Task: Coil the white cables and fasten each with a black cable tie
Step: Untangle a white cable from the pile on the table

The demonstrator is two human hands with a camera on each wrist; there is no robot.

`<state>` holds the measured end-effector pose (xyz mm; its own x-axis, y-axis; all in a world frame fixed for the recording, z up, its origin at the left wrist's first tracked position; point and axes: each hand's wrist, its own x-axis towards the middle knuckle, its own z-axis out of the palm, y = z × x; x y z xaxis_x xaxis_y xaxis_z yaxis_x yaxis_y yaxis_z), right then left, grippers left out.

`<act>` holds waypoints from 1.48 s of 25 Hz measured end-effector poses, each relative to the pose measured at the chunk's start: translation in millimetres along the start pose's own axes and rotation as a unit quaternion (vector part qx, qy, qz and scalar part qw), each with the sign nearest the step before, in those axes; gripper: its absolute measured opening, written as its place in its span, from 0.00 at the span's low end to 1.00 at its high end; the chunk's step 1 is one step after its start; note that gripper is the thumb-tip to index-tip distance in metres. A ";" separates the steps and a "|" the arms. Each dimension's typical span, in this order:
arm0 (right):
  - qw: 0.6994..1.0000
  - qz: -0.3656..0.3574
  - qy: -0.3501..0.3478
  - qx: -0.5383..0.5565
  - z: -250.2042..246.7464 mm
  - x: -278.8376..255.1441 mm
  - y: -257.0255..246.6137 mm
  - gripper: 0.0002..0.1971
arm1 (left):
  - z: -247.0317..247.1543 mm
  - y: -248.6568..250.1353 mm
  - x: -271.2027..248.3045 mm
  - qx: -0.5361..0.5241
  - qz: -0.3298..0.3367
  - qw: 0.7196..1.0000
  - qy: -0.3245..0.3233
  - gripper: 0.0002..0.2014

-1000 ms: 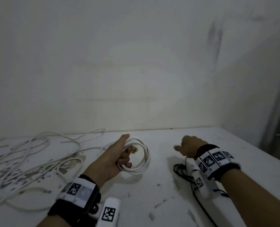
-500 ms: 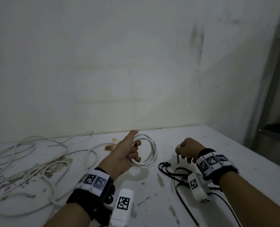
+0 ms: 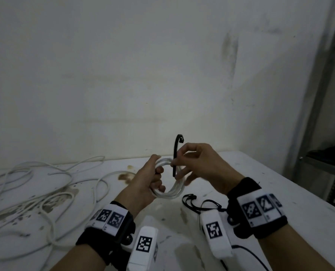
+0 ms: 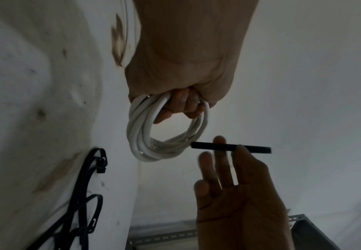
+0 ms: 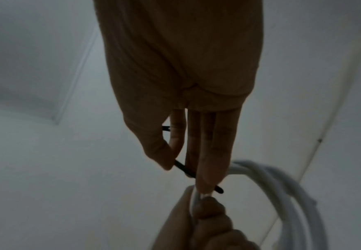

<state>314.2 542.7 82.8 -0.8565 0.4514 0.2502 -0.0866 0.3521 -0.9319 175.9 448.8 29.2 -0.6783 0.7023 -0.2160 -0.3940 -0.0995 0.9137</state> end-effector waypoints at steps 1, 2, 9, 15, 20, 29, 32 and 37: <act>0.994 -0.037 0.002 -0.100 6.0 -0.2 3.4 0.04 | -4.1 2.5 -1.7 -0.003 0.005 1.000 0.001 0.23; 0.977 -0.073 0.003 -0.201 12.0 1.0 7.4 0.04 | -9.0 5.3 -3.7 -0.005 0.008 1.000 0.002 0.23; 0.861 -0.337 0.067 -0.376 50.8 25.2 28.7 0.04 | -42.4 21.9 -20.4 -0.082 0.001 0.996 -0.045 0.22; 0.801 -0.407 0.113 -0.424 76.5 38.7 28.7 0.07 | -71.2 33.5 -32.5 -0.089 -0.005 0.989 -0.115 0.20; 0.836 -0.392 0.111 -0.368 101.9 39.7 33.7 0.09 | -84.8 43.8 -31.0 -0.093 0.068 0.993 -0.018 0.09; 0.891 -0.359 0.106 -0.259 133.8 44.9 17.7 0.07 | -106.9 60.2 -17.0 -0.055 0.123 0.990 0.034 0.12; 0.877 -0.354 0.153 -0.286 125.8 59.0 3.1 0.06 | -102.1 64.8 -24.7 -0.046 0.125 0.991 0.007 0.13; 0.915 -0.298 0.097 -0.253 125.4 64.9 -5.4 0.05 | -107.1 70.8 -23.7 -0.055 0.124 0.990 0.023 0.10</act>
<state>195.3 467.4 71.2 -0.6236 0.1753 0.7618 -0.2205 0.8955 -0.3866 97.7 349.6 62.1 -0.7895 0.6138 -0.0065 -0.2740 -0.3429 0.8985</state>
